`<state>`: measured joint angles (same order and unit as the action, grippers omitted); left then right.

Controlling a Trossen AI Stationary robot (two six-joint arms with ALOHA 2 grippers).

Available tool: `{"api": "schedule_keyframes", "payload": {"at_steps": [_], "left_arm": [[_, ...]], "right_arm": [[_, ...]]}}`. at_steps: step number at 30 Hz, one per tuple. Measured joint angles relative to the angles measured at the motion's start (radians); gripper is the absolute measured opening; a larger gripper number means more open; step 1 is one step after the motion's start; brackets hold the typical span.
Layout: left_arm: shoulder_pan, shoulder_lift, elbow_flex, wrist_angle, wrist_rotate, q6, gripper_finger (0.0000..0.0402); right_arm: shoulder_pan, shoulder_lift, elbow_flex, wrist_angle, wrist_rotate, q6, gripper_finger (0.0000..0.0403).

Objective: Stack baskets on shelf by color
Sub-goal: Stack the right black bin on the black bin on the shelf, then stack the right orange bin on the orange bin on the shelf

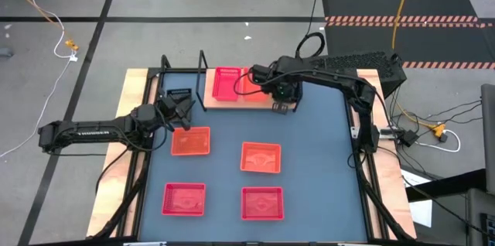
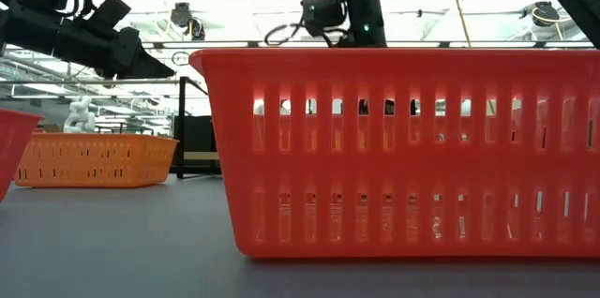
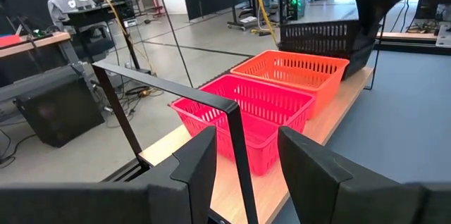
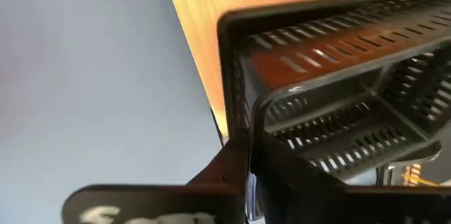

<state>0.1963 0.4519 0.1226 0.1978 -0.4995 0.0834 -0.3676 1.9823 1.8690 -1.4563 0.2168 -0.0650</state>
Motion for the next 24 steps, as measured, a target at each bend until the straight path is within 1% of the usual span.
{"api": "schedule_keyframes", "payload": {"at_steps": [3,6,9,17,21,24], "left_arm": [[0.0,0.0,0.0,0.0,0.0,0.0,0.0152],[0.0,0.0,0.0,0.0,0.0,0.0,0.0152],[0.0,0.0,0.0,0.0,0.0,0.0,0.0152],[0.0,0.0,0.0,0.001,0.0,0.013,0.0152],[0.0,0.0,0.0,0.001,0.0,0.013,0.0152],[0.0,0.0,0.0,0.0,0.0,0.013,0.0152]], "right_arm": [[0.0,0.0,-0.036,0.029,-0.001,-0.007,0.0024],[0.001,0.001,-0.051,0.06,-0.006,-0.048,0.0043],[0.001,0.001,-0.056,0.096,-0.007,-0.101,0.0062],[0.001,0.001,-0.056,0.198,-0.008,-0.135,0.0102],[0.001,0.001,-0.056,0.195,-0.008,-0.168,0.0114],[0.001,-0.016,-0.054,0.159,-0.007,-0.153,0.0118]]}}
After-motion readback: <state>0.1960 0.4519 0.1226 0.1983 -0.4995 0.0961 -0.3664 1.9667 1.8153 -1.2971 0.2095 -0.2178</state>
